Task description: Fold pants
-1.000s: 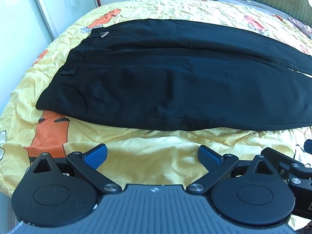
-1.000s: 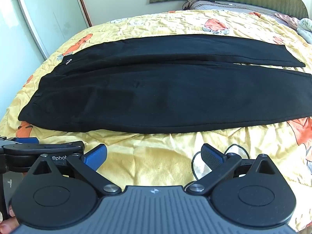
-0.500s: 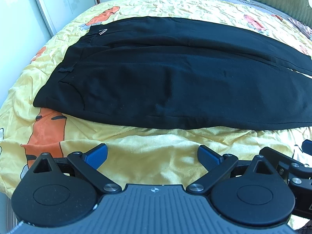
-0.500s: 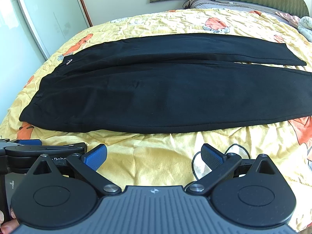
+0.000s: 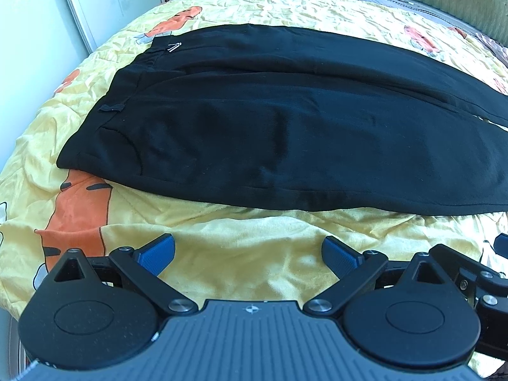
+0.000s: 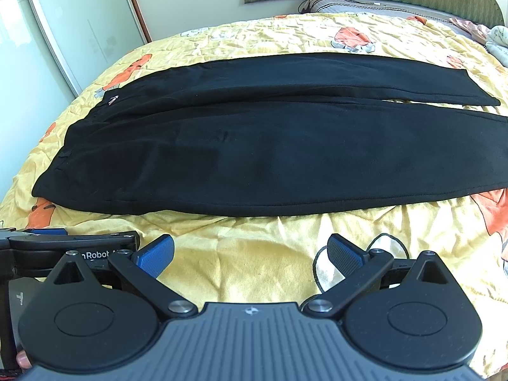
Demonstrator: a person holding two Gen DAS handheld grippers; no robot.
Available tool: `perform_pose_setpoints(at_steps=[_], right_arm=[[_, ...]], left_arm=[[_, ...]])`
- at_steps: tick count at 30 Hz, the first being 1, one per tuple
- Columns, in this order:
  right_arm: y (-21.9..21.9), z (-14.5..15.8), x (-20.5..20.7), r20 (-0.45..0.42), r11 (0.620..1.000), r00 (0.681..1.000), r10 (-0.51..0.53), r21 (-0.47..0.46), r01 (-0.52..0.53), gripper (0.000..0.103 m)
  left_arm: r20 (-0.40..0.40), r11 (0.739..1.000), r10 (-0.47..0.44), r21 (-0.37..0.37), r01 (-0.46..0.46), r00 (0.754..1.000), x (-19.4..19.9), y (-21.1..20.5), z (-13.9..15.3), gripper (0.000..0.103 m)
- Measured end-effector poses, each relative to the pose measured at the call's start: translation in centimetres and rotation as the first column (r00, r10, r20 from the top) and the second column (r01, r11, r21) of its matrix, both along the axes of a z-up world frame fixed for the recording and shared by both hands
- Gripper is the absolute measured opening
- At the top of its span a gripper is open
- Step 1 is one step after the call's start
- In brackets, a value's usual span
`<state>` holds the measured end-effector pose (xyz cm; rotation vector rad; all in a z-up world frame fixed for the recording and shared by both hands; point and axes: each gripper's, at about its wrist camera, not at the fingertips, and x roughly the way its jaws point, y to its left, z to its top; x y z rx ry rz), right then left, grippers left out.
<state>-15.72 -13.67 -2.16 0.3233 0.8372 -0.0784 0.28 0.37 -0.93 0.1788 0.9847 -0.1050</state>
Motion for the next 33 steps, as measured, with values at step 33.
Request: perform_pose_setpoints(at_steps=[33], right_arm=[[0.16,-0.63,0.01,-0.006,1.000,1.000,0.009,0.015,-0.008,0.103]], left_arm=[[-0.012,1.000,0.002,0.021,-0.002,1.000,0.20,-0.16,-0.11,0.101]])
